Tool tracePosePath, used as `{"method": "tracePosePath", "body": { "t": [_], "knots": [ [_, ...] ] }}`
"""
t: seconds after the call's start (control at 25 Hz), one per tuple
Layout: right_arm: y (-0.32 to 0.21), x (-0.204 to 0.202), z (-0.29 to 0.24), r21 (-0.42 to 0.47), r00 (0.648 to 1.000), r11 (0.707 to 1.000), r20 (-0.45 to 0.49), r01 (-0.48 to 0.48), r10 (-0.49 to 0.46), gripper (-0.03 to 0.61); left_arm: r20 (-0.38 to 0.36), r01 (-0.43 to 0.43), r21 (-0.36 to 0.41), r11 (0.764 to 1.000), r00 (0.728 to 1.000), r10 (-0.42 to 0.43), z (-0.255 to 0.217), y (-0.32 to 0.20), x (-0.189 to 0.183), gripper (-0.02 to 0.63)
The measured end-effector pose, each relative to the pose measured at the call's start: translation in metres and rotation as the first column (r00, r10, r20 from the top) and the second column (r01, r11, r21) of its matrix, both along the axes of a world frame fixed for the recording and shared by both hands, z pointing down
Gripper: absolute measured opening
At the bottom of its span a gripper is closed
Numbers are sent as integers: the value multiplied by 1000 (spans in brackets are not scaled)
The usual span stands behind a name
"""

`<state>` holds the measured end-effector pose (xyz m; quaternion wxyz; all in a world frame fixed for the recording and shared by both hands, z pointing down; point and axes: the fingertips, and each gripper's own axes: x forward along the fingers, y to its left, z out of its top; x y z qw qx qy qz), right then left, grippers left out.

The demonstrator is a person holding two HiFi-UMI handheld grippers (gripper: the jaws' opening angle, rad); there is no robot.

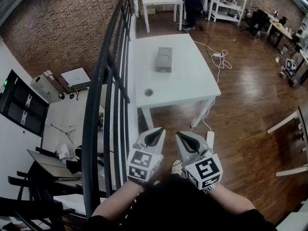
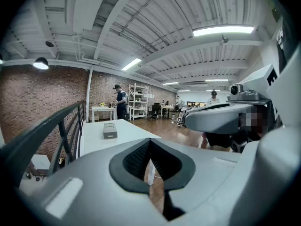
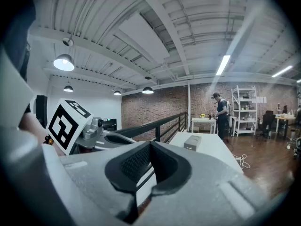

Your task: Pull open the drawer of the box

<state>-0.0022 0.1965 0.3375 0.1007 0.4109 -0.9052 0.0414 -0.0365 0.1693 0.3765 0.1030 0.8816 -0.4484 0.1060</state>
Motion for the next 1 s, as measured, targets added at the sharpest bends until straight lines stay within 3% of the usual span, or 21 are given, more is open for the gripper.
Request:
{"method": "tracePosePath", "body": {
  "t": [0.48,1.0],
  "knots": [
    [-85,23,7,-21,999,999,17,34,-34,-8,28,40,-28,999,999,-40,10,-81,19,12],
    [-136,47,17,-47,995,994,28,101,-100,-8,55,108,-48,993,993,-105,16,-135,37,12]
  ]
}}
